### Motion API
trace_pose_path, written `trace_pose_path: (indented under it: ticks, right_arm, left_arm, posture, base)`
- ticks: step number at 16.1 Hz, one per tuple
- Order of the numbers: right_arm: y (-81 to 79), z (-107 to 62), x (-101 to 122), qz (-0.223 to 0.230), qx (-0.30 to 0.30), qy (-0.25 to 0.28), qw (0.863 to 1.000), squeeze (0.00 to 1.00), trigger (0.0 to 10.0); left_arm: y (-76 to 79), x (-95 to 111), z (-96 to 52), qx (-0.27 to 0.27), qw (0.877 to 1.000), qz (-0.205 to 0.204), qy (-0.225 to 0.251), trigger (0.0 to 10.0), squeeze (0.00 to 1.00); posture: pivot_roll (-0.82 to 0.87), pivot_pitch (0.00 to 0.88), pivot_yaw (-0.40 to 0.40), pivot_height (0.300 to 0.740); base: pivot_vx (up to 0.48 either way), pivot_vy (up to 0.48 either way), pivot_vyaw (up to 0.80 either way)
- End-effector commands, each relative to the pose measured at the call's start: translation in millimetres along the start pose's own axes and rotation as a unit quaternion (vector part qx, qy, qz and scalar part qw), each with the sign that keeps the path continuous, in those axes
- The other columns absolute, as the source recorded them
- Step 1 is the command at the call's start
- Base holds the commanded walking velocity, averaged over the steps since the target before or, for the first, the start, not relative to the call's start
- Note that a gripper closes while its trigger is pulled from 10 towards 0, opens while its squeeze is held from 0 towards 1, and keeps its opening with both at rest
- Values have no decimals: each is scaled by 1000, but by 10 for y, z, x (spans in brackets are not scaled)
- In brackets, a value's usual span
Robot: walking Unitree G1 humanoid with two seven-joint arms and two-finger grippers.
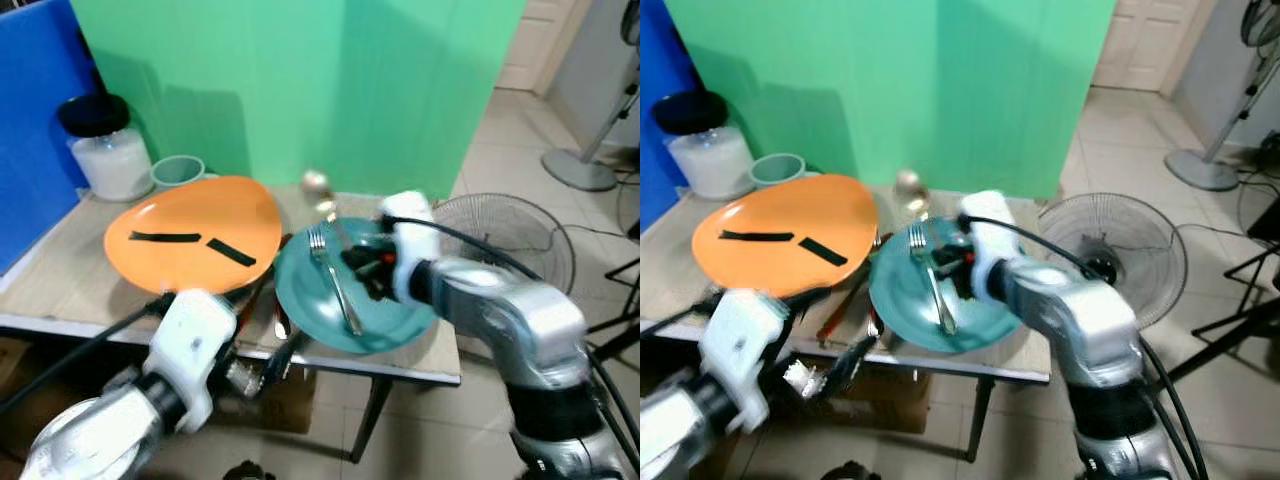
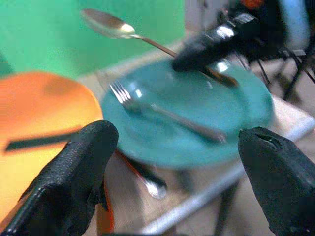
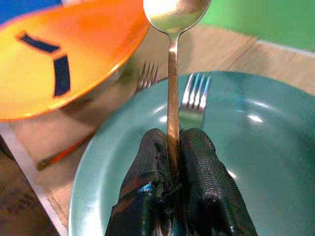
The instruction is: Setting the table
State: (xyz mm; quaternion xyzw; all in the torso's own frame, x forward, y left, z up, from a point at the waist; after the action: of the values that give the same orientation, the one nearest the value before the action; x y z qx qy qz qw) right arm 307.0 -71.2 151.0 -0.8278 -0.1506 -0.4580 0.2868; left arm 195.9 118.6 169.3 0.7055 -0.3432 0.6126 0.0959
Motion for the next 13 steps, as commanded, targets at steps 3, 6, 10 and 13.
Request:
trace_pose_path:
  ticks: [3, 6, 10, 13]
  right_arm:
    - [-33, -367, 174, 5, 16, 121, 993, 0, 10000]
    - [139, -519, 196, -10, -63, 184, 981, 0, 10000]
    - [276, -724, 330, 19, -126, 249, 960, 0, 10000]
    - [366, -870, 379, 30, -160, 276, 947, 0, 10000]
  left_arm:
    - [-136, 138, 260, 93, 994, -14, 46, 10000, 0]
    - [-109, 105, 349, 127, 991, 6, 47, 10000, 0]
    - [-227, 44, 309, 184, 982, 12, 38, 10000, 0]
    - [-299, 36, 242, 212, 976, 4, 40, 10000, 0]
  posture:
    - [13, 0, 34, 740]
    - [-30, 0, 54, 740]
    - [-47, 0, 55, 740]
    - [-44, 0, 43, 740]
  base:
    - [0, 0, 0]
    - [0, 0, -267]
    - [0, 0, -800]
    - [0, 0, -800]
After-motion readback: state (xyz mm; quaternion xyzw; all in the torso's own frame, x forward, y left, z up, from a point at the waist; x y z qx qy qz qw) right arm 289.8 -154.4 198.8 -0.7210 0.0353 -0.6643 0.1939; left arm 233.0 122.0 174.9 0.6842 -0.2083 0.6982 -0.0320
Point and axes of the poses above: a point about 5 cm out from each wrist's last joint towards the gripper, its own z axis pointing out of the wrist towards the gripper, its own x axis along the axis of the wrist's last joint, y = z × x, the point moved 4 cm from there along z, pointing out of the wrist towards the gripper, and after that the axes turned 8 degrees about z, right-handed, at the moved point
